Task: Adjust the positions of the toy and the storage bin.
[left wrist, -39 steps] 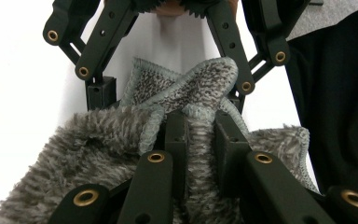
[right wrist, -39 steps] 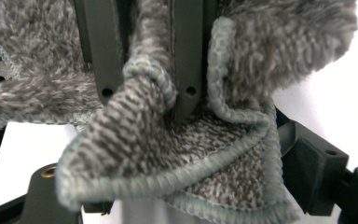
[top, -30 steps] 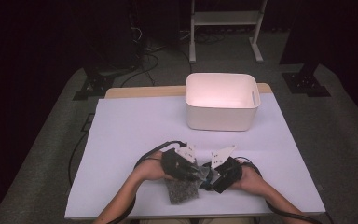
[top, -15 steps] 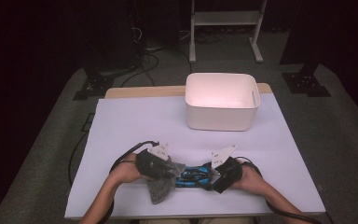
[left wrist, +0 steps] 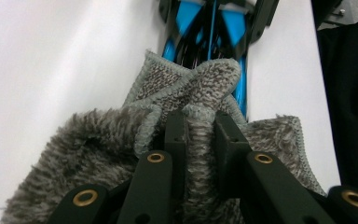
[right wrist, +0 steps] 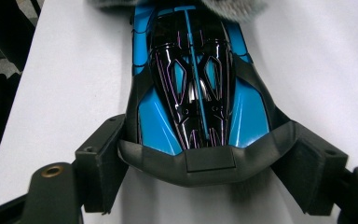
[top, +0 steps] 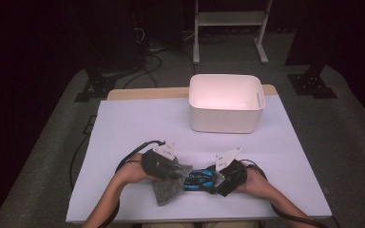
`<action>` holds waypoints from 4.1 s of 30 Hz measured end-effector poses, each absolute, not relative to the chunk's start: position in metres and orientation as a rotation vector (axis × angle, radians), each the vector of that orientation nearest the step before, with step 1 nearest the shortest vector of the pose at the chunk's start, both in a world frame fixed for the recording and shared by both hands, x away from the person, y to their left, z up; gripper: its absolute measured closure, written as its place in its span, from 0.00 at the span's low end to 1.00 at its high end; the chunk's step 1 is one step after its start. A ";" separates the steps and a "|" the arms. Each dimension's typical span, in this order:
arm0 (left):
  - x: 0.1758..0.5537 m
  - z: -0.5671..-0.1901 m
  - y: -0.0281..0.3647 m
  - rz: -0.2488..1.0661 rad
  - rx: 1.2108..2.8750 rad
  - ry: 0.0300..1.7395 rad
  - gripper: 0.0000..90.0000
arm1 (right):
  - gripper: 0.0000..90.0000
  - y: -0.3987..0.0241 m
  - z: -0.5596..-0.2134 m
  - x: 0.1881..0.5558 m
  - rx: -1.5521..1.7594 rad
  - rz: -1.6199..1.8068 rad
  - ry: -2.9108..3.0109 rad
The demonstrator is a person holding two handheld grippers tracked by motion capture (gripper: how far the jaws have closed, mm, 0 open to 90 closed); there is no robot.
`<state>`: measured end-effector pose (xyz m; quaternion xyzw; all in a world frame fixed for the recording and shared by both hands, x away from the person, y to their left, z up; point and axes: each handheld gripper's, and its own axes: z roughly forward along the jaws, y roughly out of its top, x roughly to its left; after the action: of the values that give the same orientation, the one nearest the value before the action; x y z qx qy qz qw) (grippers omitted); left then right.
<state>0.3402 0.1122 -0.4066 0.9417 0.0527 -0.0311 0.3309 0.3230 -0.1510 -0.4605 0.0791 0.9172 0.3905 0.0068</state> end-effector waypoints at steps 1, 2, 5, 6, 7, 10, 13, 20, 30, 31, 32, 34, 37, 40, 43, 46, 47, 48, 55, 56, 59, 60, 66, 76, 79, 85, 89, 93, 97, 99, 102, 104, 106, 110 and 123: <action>0.341 -0.406 0.108 -0.085 2.461 0.125 0.87 | 0.26 -0.151 -0.460 0.323 0.247 1.221 2.869; 0.341 -0.406 0.099 -0.093 2.460 0.104 0.87 | 0.26 -0.151 -0.460 0.323 0.247 1.221 2.868; 0.341 -0.405 0.083 -0.097 2.461 0.061 0.87 | 0.26 -0.151 -0.461 0.323 0.244 1.220 2.867; 0.342 -0.404 0.076 -0.108 2.447 0.045 0.87 | 0.26 -0.151 -0.461 0.323 0.242 1.221 2.867; 0.342 -0.403 0.073 -0.115 2.445 0.038 0.87 | 0.26 -0.151 -0.461 0.323 0.242 1.222 2.867; 0.341 -0.403 0.060 -0.126 2.448 0.005 0.87 | 0.26 -0.151 -0.461 0.323 0.243 1.220 2.867; 0.341 -0.404 0.049 -0.137 2.448 -0.021 0.87 | 0.26 -0.151 -0.461 0.323 0.242 1.222 2.866; 0.344 -0.407 0.031 -0.158 2.445 -0.058 0.87 | 0.26 -0.151 -0.461 0.323 0.249 1.227 2.870; 0.345 -0.406 0.044 -0.160 2.456 -0.029 0.87 | 0.26 -0.151 -0.461 0.323 0.252 1.227 2.867; 0.346 -0.406 0.048 -0.156 2.457 -0.017 0.87 | 0.26 -0.151 -0.461 0.323 0.250 1.228 2.868; 0.346 -0.406 0.053 -0.155 2.456 -0.006 0.87 | 0.26 -0.151 -0.461 0.323 0.247 1.229 2.866; 0.347 -0.405 0.062 -0.147 2.454 0.019 0.87 | 0.26 -0.151 -0.461 0.323 0.247 1.229 2.866; 0.348 -0.405 0.074 -0.130 2.461 0.049 0.87 | 0.26 -0.151 -0.461 0.323 0.249 1.230 2.867; 0.347 -0.406 0.090 -0.120 2.481 0.086 0.87 | 0.26 -0.151 -0.461 0.323 0.247 1.228 2.867; 0.346 -0.409 0.104 -0.110 2.498 0.119 0.87 | 0.26 -0.151 -0.461 0.323 0.246 1.230 2.865; 0.344 -0.413 0.120 -0.110 2.500 0.160 0.87 | 0.26 -0.152 -0.461 0.323 0.248 1.229 2.867; 0.344 -0.414 0.123 -0.108 2.498 0.168 0.87 | 0.26 -0.152 -0.461 0.323 0.249 1.228 2.866; 0.343 -0.415 0.127 -0.107 2.497 0.176 0.87 | 0.26 -0.152 -0.461 0.323 0.250 1.229 2.866; 0.343 -0.415 0.130 -0.107 2.480 0.190 0.87 | 0.26 -0.151 -0.461 0.323 0.249 1.228 2.864; 0.343 -0.414 0.128 -0.109 2.475 0.182 0.87 | 0.26 -0.151 -0.461 0.323 0.250 1.228 2.865; 0.345 -0.412 0.115 -0.112 2.474 0.151 0.87 | 0.26 -0.151 -0.461 0.323 0.250 1.228 2.865; 0.345 -0.411 0.112 -0.113 2.473 0.142 0.87 | 0.26 -0.151 -0.461 0.323 0.251 1.229 2.865; 0.347 -0.407 0.088 -0.124 2.486 0.089 0.87 | 0.25 -0.152 -0.461 0.323 0.253 1.232 2.864; 0.344 -0.410 0.103 -0.112 2.505 0.111 0.86 | 0.25 -0.150 -0.459 0.322 0.262 1.195 2.870; 0.342 -0.414 0.118 -0.113 2.511 0.152 0.86 | 0.25 -0.149 -0.459 0.322 0.260 1.190 2.874; 0.340 -0.417 0.137 -0.111 2.500 0.202 0.86 | 0.25 -0.150 -0.459 0.322 0.262 1.194 2.873; 0.341 -0.419 0.141 -0.112 2.489 0.210 0.86 | 0.25 -0.150 -0.460 0.322 0.262 1.199 2.868; 0.342 -0.417 0.145 -0.095 2.492 0.222 0.86 | 0.25 -0.150 -0.460 0.322 0.262 1.203 2.867; 0.348 -0.410 0.146 -0.069 2.464 0.241 0.86 | 0.25 -0.150 -0.460 0.322 0.260 1.205 2.867; 0.350 -0.408 0.139 -0.075 2.455 0.225 0.86 | 0.25 -0.150 -0.460 0.322 0.259 1.203 2.868; 0.351 -0.409 0.127 -0.074 2.480 0.199 0.86 | 0.25 -0.150 -0.460 0.322 0.259 1.203 2.866; 0.351 -0.413 0.122 -0.073 2.509 0.185 0.86 | 0.25 -0.150 -0.460 0.321 0.261 1.204 2.865; 0.351 -0.413 0.124 -0.072 2.507 0.190 0.86 | 0.25 -0.150 -0.460 0.322 0.264 1.210 2.866; 0.348 -0.417 0.137 -0.070 2.539 0.220 0.86 | 0.25 -0.150 -0.460 0.322 0.257 1.207 2.864; 0.335 -0.414 0.141 -0.125 2.476 0.193 0.86 | 0.25 -0.150 -0.461 0.321 0.245 1.204 2.857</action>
<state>0.3346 0.1406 -0.4136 0.9427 0.0735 -0.0477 0.3218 0.3214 -0.1502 -0.4607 0.0789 0.9186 0.3870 0.0158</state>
